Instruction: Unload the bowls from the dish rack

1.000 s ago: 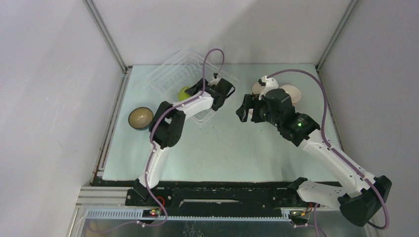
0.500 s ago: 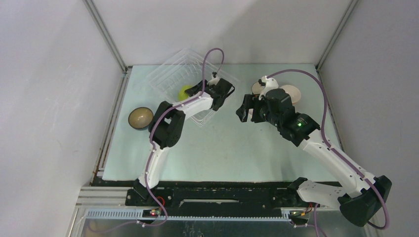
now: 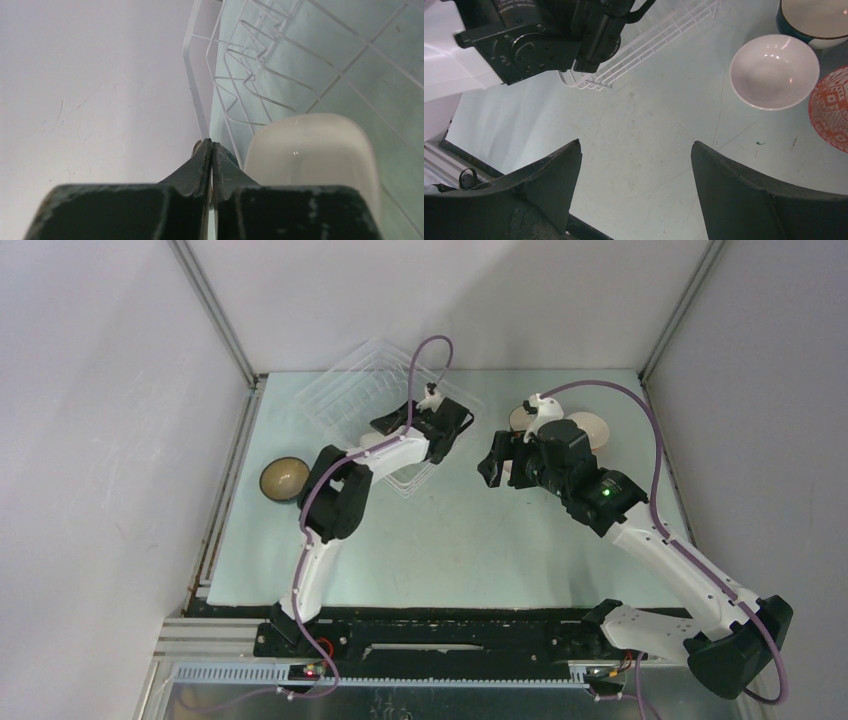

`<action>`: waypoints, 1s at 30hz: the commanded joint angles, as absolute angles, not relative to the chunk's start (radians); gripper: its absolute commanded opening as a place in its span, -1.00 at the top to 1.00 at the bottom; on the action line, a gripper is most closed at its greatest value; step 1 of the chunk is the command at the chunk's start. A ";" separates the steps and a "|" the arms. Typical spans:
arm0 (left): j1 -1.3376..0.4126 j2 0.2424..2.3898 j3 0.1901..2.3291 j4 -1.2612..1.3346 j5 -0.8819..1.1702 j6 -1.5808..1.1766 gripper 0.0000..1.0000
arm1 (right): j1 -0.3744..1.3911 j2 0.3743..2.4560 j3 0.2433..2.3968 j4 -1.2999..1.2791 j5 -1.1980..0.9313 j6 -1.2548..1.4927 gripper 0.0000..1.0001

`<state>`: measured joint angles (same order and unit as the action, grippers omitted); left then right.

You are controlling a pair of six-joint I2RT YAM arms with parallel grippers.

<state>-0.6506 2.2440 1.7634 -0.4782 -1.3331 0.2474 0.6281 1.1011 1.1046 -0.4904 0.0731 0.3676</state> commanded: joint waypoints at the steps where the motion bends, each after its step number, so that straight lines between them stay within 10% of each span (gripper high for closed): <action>1: -0.652 2.137 1.752 -0.430 -1.375 0.262 0.86 | 0.624 1.077 1.125 -0.487 0.082 0.353 -0.76; 7: -0.650 2.117 1.769 -0.541 -1.274 0.151 0.20 | 0.623 1.069 1.126 -0.494 0.085 0.352 -0.76; 30: -0.590 1.968 1.777 -0.697 -0.510 -0.154 -0.36 | 0.623 1.067 1.125 -0.489 0.081 0.350 -0.76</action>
<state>-0.5903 2.0487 1.7634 -0.6796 -0.7040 -0.1398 0.6262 1.0882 1.1046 -0.5049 0.0742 0.3672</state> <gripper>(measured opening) 0.660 0.880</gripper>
